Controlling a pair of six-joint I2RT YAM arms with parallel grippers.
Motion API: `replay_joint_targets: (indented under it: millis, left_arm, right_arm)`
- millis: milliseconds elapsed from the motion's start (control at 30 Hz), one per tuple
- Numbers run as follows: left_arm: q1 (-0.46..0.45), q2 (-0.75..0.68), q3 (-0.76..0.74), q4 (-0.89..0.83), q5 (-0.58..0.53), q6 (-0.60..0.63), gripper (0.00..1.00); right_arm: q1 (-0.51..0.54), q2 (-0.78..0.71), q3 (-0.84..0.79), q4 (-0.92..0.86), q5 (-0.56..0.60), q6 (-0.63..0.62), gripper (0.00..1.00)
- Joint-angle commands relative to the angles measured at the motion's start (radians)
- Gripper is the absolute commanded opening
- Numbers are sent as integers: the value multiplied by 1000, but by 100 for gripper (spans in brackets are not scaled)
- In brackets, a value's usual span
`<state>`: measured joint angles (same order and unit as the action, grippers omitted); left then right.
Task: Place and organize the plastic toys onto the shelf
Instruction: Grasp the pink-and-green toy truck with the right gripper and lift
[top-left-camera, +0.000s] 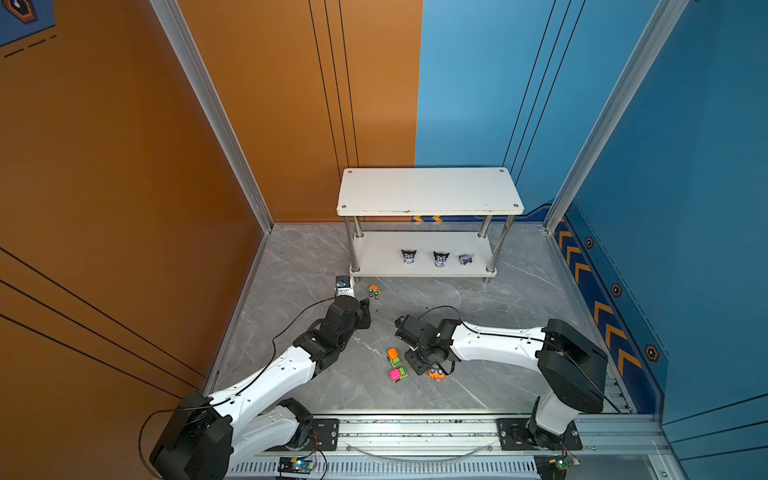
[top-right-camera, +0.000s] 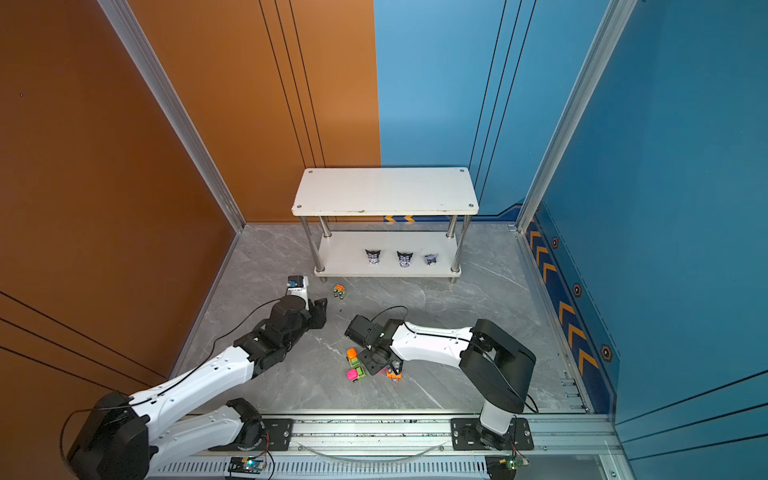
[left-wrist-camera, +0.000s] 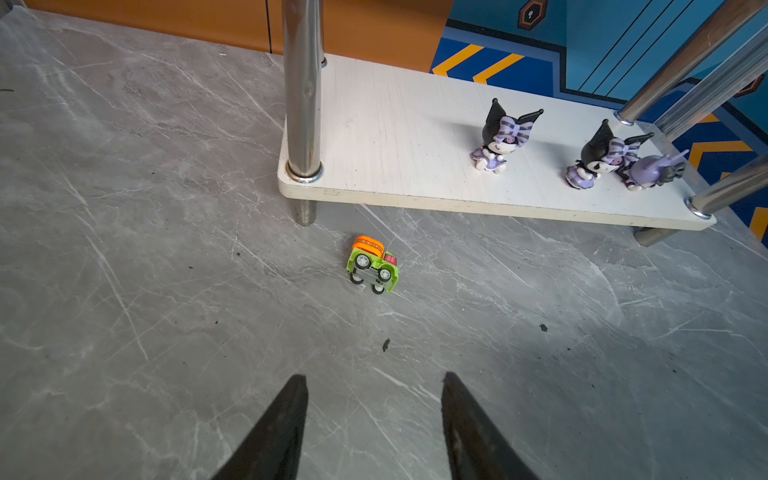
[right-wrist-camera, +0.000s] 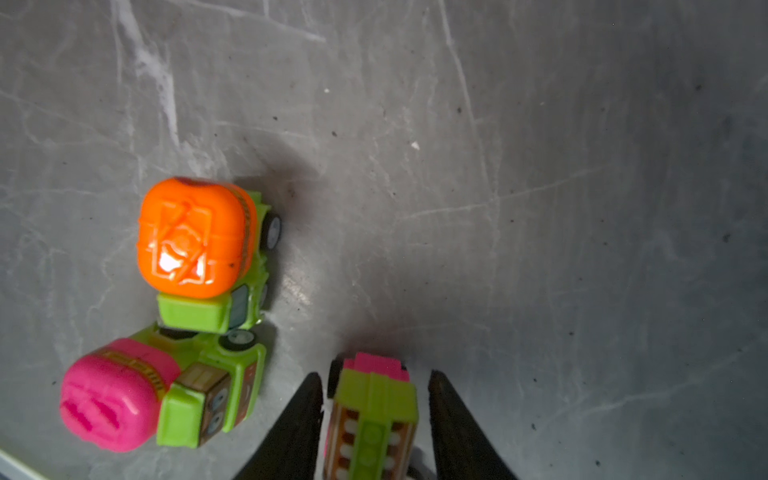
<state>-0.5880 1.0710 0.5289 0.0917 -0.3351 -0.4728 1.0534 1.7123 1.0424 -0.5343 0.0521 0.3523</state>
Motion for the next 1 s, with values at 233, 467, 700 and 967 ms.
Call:
replay_joint_targets:
  millis: [233,467,700,967]
  left_arm:
    - [13,-32,-20,7,32,-19,54]
    - [17,-22,-14,10,38,-21,54]
    - [17,-7,-9,29,48,-33,54]
    - [17,-14,13,-24,51,-25,54]
  right_arm:
    - [-19,-39,21,-102,8,-3,29]
    - [-116,-164,104,-267,118,-25,24]
    - [-334,-316,322,-422,245,-55,20]
    - [-532,-329,680,-469,237,-154,18]
